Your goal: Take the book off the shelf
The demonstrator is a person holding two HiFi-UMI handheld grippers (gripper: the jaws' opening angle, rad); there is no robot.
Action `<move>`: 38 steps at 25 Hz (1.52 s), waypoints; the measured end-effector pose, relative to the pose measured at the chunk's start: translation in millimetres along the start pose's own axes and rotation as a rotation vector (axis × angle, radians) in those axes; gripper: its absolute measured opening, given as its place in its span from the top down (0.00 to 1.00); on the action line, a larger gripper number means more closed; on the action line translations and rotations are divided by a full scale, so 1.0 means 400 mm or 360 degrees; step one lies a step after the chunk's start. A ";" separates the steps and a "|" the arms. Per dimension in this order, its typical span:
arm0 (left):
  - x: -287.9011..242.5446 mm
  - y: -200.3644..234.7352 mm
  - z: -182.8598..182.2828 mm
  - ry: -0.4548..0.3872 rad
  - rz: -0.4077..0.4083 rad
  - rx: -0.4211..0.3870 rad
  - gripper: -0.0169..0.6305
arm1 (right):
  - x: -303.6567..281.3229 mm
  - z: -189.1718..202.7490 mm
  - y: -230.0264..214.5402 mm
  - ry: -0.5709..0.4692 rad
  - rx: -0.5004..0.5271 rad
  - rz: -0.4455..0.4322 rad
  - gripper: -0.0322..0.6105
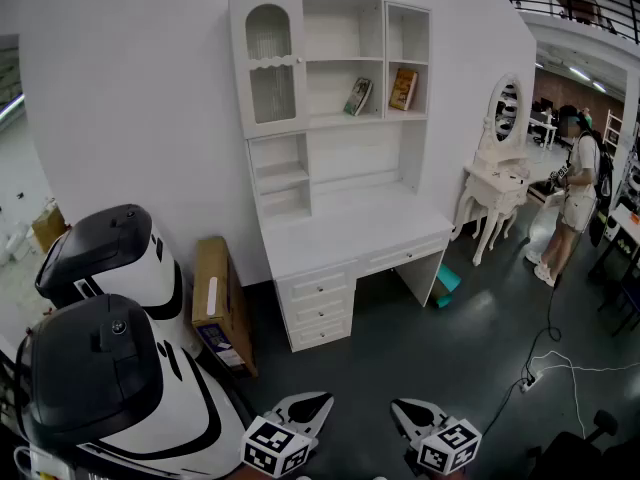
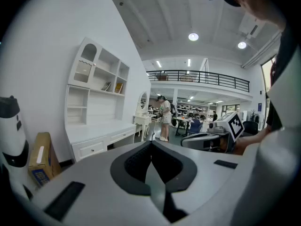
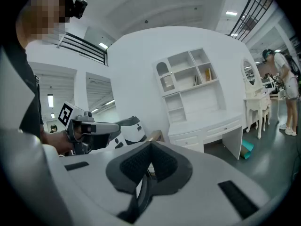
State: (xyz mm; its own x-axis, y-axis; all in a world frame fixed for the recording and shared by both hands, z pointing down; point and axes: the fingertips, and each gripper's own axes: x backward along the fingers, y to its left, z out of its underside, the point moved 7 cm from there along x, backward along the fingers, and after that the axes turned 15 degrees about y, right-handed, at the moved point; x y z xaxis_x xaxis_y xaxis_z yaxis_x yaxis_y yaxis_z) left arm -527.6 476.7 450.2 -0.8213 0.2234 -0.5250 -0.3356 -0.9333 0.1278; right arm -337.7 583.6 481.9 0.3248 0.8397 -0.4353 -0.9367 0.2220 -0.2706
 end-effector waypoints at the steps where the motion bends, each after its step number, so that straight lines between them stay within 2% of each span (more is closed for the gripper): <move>1: -0.002 -0.002 -0.002 -0.0002 -0.0003 0.0000 0.96 | 0.002 -0.002 -0.002 0.0001 0.0003 -0.0004 0.91; 12: -0.023 -0.025 -0.017 -0.0018 -0.0034 0.0000 0.96 | 0.016 -0.001 -0.035 0.0010 0.0027 -0.0023 0.91; 19: -0.047 -0.047 -0.020 -0.0010 -0.0059 0.0030 0.96 | 0.040 -0.001 -0.077 -0.0038 -0.0073 -0.0028 0.90; 24: -0.082 -0.082 -0.021 -0.0001 -0.0067 0.0047 0.96 | 0.075 0.011 -0.107 -0.0048 -0.0023 -0.0030 0.90; 28: -0.114 -0.125 -0.034 -0.0044 -0.0031 0.0044 0.96 | 0.110 0.028 -0.149 -0.0011 0.0005 -0.0026 0.90; 31: -0.140 -0.153 -0.033 -0.0034 -0.0047 0.0073 0.96 | 0.136 0.044 -0.179 0.0012 0.0014 -0.0056 0.90; 36: -0.179 -0.192 -0.024 -0.0011 -0.0057 0.0193 0.96 | 0.182 0.072 -0.226 0.0047 0.0040 -0.0094 0.90; 38: -0.190 -0.203 -0.025 -0.0013 -0.0072 0.0194 0.96 | 0.192 0.084 -0.249 0.0052 0.0034 -0.0099 0.90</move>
State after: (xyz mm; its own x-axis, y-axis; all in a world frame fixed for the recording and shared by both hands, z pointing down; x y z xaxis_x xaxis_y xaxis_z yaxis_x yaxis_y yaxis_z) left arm -433.4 532.6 471.2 -0.8076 0.2672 -0.5257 -0.4256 -0.8812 0.2060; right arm -223.8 642.7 504.4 0.3864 0.8073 -0.4461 -0.9169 0.2842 -0.2801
